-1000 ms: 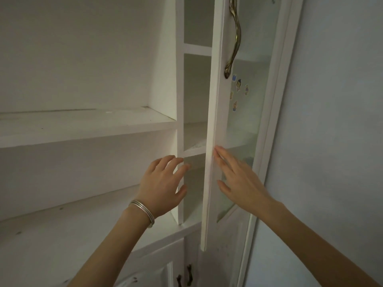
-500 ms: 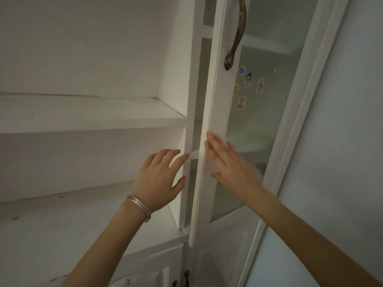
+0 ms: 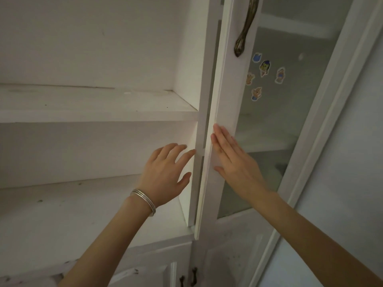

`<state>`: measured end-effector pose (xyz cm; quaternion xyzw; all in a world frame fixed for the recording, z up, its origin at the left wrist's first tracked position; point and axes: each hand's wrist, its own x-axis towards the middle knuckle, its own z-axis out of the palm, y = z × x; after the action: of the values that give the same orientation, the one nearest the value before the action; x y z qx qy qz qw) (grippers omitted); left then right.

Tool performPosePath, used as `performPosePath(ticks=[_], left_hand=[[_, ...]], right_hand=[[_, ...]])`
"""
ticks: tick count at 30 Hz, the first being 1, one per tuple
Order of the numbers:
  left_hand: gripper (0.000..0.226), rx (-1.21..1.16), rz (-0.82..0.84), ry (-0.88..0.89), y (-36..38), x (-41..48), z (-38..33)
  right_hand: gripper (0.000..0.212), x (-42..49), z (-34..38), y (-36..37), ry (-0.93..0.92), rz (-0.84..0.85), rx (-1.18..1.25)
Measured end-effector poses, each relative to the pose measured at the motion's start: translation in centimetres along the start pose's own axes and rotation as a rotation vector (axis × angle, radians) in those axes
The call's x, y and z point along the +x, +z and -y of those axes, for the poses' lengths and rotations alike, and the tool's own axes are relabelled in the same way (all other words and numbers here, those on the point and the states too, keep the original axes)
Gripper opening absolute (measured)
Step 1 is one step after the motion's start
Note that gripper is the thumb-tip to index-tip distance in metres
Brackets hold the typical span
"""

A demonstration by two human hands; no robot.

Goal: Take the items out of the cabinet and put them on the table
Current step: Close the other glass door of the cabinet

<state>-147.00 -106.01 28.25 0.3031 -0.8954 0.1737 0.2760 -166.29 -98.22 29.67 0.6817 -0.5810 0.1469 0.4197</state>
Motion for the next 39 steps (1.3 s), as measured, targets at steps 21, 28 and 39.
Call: performPosePath(ticks=[21,28,39], left_hand=[[0.044,0.05,-0.201,-0.015,-1.8,-1.2,1.5],[0.05,0.131,-0.325,-0.106,-4.1,0.6,4.4],[0.059,0.141,-0.417,-0.11,-2.1,2.4,5.9]], right_hand=[[0.025,5.0,-1.9,-0.3,-0.551,-0.145,-0.074],[0.024,6.4,-1.4,1.9,-0.501,-0.234,-0.002],[0.023,6.8,-0.4,3.8,-0.487,-0.392,0.054]])
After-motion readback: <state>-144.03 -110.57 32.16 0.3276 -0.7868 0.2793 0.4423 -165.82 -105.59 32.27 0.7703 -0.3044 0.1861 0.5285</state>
